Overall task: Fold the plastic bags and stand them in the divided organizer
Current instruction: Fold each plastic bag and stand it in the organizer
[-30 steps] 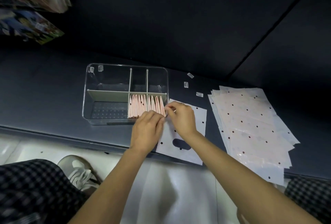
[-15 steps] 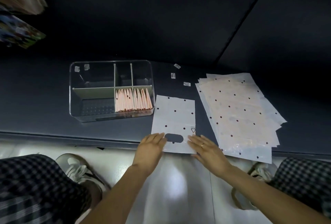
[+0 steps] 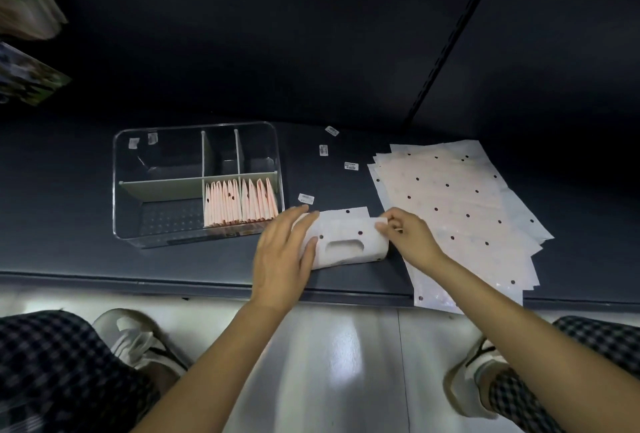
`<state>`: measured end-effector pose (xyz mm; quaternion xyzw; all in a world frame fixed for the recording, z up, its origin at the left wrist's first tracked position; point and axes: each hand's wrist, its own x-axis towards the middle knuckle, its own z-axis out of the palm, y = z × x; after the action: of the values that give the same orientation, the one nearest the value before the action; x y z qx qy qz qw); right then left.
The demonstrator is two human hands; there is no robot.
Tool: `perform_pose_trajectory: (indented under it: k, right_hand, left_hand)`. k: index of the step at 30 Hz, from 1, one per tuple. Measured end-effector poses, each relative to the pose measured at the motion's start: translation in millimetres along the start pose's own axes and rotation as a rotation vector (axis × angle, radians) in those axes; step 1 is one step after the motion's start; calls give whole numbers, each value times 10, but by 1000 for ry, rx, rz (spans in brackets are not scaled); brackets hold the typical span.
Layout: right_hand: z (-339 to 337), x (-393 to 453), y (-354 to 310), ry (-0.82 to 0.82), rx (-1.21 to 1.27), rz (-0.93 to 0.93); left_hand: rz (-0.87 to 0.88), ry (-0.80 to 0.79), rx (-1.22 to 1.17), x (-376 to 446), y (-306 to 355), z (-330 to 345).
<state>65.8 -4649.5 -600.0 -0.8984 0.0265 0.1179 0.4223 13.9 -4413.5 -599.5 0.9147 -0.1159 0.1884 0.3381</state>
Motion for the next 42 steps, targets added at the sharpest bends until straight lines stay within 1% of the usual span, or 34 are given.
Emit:
perform_pose_trajectory:
  k: [2,4,6,8,10,12,19,21,23,24,25,28,29,30,31,33,36,38,40,42]
  right_hand:
    - [74,176,-5,68,-30,65]
    - [150,336,1,102,-66,109]
    - [206,460,3,93,-110,132]
    - [247,550,3,70,-156,151]
    - [282,611,11,49,-186,177]
    - [311,656,27,42,-199,195]
    - [361,716,54,63,-201,243]
    - [367,653,12,120,-215,214]
    - [395,480,-23,230,-325,86]
    - [434,354,-39,246,-393,-18]
    - [487,200,-59,210,-467,-139]
    - [713,-251,1,12,-722,-552]
    - [781,-357,45,-33,-787,-641]
    - [823,-431,92,-68,-837,-668]
    - [834,-476,145,-76,-875,-659]
    - [756,-510,240,-21,-929,-626]
    - [536,-537,418,20,-958,-570]
    - [383,-559,516,56,-976,-566]
    - [279,-553,541,102,-964,-569]
    - [244,-490,489,158,-894,-563]
  left_hand:
    - [30,-74,13,-30,-7,58]
    - [48,-227,47,-116,-18,148]
    - [56,-407,124,-223,-47,247]
    - [61,-540,230,-327,-112,342]
    - [68,-625,323,-406,-164,405]
    - [68,-673,362,-448,-190,437]
    - [36,-762,447,-538,-212,472]
    - [34,-776,442,-539,-221,475]
    - [46,-786,447,-538,-228,477]
    - [54,-787,456,-539,-231,480]
    - [61,-786,467,-543,-232,483]
    - [64,-780,482,-559,-236,495]
    - [61,-780,480,-561,-242,498]
    - [59,-782,477,-560,-247,501]
    - [60,-783,474,-558,-254,501]
    - [70,-784,471,-549,-272,494]
    - [77,-788,473,-535,-312,465]
    - [72,-792,471,-524,-340,445]
    - [67,-794,464,-523,-361,440]
    - [62,-783,454,-527,-372,447]
